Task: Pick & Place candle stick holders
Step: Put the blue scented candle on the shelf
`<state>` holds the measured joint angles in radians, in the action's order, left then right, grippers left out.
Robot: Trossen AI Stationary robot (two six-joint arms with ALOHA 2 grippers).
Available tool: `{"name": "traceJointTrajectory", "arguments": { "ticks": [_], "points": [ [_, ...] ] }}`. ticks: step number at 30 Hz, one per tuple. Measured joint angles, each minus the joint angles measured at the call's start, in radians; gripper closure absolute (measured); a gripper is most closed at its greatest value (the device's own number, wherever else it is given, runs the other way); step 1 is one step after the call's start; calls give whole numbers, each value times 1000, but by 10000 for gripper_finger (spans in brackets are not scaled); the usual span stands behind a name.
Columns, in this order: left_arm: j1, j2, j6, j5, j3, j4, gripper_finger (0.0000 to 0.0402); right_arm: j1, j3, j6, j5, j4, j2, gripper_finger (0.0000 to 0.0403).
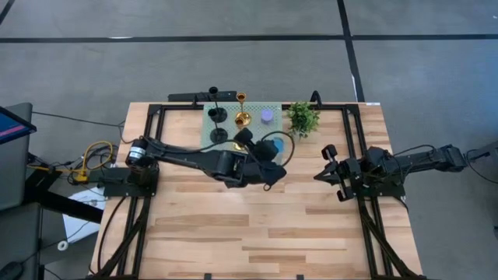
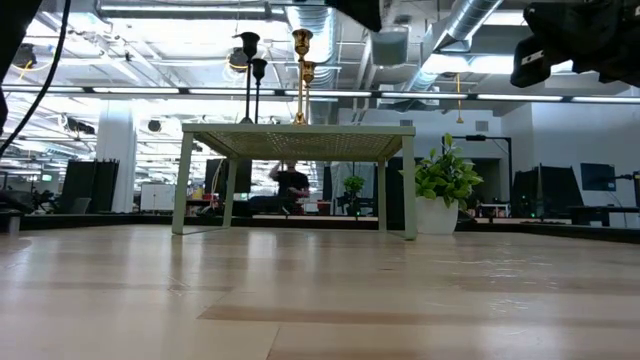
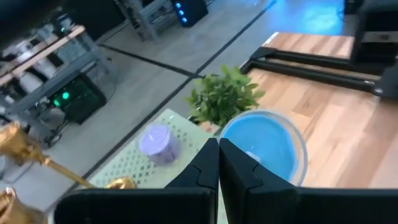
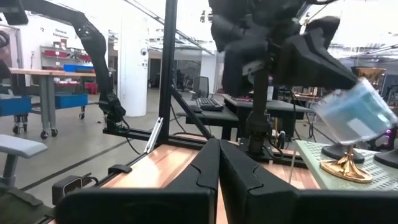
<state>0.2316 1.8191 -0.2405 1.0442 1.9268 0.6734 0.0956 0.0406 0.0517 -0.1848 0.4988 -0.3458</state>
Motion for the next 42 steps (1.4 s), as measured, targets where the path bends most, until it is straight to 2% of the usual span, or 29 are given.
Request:
{"name": "traceJointTrajectory", "arguments": {
  "ticks": [9, 17, 42],
  "points": [
    [-3, -2, -205, 78, -112, -15, 400, 0, 0, 0, -1, 3, 0, 403],
    [-1, -1, -289, 109, -192, -50, 400, 0, 0, 0, -1, 3, 0, 403],
    [-42, 9, -315, 106, -206, -74, 400, 0, 0, 0, -2, 3, 0, 403]
  ]
}}
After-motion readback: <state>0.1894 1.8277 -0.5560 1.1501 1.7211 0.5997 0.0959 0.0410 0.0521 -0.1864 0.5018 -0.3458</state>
